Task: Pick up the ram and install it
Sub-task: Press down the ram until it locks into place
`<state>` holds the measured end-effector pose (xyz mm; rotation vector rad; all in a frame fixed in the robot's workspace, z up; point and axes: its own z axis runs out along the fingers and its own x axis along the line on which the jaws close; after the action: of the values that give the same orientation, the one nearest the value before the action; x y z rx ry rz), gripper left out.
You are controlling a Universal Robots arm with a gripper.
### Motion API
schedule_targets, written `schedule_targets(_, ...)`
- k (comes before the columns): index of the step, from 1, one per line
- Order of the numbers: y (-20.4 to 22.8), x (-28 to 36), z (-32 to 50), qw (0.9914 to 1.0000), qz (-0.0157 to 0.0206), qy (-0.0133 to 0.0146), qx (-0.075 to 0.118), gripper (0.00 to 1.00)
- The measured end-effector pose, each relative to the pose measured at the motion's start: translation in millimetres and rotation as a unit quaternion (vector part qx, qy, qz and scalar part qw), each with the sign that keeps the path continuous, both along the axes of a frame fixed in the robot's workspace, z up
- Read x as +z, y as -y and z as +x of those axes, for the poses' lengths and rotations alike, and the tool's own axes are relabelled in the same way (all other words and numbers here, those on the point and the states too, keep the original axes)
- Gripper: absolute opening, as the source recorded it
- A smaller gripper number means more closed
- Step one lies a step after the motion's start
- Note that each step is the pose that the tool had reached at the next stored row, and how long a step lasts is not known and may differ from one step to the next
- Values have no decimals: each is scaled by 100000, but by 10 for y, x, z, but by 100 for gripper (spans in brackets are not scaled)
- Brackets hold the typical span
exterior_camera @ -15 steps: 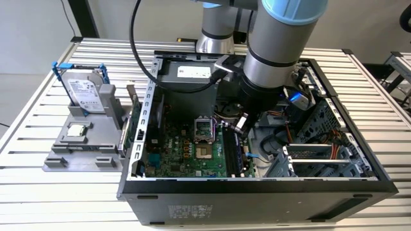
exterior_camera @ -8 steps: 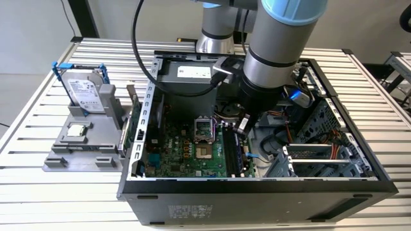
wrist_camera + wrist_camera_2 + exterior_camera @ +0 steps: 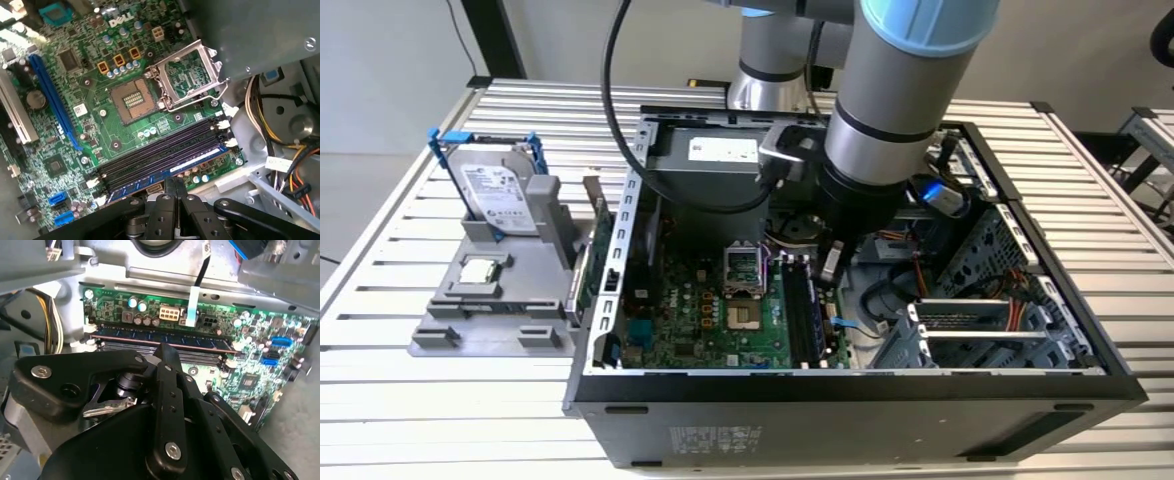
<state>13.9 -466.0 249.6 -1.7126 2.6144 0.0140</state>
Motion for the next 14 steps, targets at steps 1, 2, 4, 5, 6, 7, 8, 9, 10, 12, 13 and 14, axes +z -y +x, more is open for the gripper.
schedule_targets(1, 0, -2, 0, 99996, -6, 20, 853, 0)
schedule_targets(2, 0, -4, 0, 99985, 2, 34, 1721, 0)
schedule_targets(4, -1, -10, 0, 99943, 12, 46, 3388, 0)
schedule_targets(5, -2, -12, 0, 99909, 14, 48, 4263, 0)
schedule_targets(6, -2, -15, -1, 99867, 10, 50, 5162, 0)
schedule_targets(7, -2, -18, -1, 99816, 7, 55, 6062, 0)
schedule_targets(8, -2, -21, -1, 99758, 11, 61, 6957, 0)
schedule_targets(9, -2, -25, 0, 99691, 15, 62, 7860, 0)
schedule_targets(10, -2, -27, 0, 99616, 12, 62, 8760, 0)
schedule_targets(12, -2, -37, 0, 99436, 22, 67, 10607, 0)
schedule_targets(13, -2, -44, 0, 99334, 17, 64, 11520, 0)
schedule_targets(14, -2, -52, 0, 99230, 15, 62, 12389, 0)
